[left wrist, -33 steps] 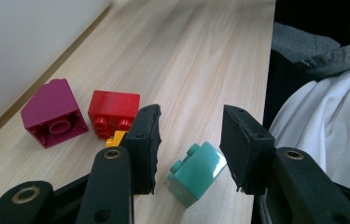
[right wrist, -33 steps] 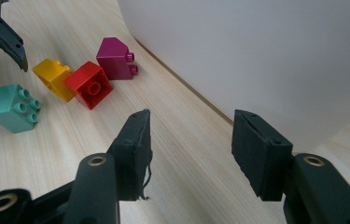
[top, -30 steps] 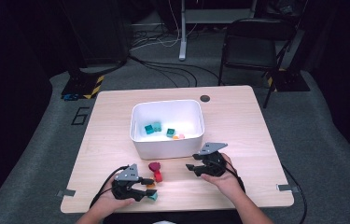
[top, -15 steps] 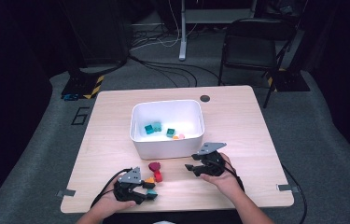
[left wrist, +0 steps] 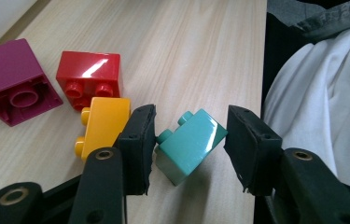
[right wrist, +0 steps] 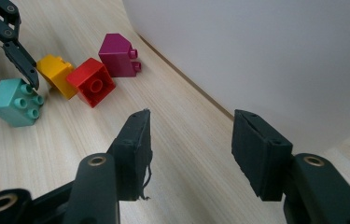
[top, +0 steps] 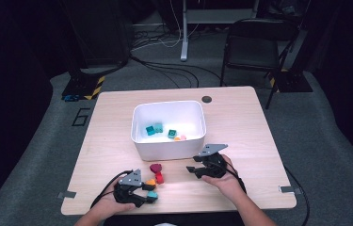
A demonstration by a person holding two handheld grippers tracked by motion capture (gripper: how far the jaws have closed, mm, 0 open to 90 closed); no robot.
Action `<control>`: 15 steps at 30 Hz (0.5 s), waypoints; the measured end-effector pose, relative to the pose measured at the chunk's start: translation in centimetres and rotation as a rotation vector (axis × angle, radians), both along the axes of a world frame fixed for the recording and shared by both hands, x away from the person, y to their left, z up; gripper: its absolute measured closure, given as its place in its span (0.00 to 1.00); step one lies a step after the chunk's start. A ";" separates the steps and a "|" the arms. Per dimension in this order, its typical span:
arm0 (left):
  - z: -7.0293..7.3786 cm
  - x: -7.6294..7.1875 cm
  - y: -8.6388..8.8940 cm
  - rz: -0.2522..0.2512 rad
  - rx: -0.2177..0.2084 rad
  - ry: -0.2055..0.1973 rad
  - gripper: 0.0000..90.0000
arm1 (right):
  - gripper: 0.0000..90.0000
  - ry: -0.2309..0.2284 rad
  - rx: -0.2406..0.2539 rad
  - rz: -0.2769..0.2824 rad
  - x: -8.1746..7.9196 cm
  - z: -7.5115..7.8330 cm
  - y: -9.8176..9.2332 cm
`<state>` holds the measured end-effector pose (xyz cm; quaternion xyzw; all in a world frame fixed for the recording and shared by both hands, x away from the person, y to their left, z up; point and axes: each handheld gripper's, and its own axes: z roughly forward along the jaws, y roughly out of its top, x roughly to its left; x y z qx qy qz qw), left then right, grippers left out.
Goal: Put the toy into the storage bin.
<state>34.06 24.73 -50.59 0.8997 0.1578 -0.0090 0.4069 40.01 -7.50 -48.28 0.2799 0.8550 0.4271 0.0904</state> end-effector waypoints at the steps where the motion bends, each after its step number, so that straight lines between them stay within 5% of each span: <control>1: 0.0 0.0 0.0 0.000 0.000 -0.001 0.59 | 0.52 0.001 0.000 0.000 0.0 0.0 0.0; 15: 0.1 0.0 -0.8 -0.003 0.016 -0.035 0.60 | 0.52 0.019 0.003 -0.006 0.1 -0.2 0.0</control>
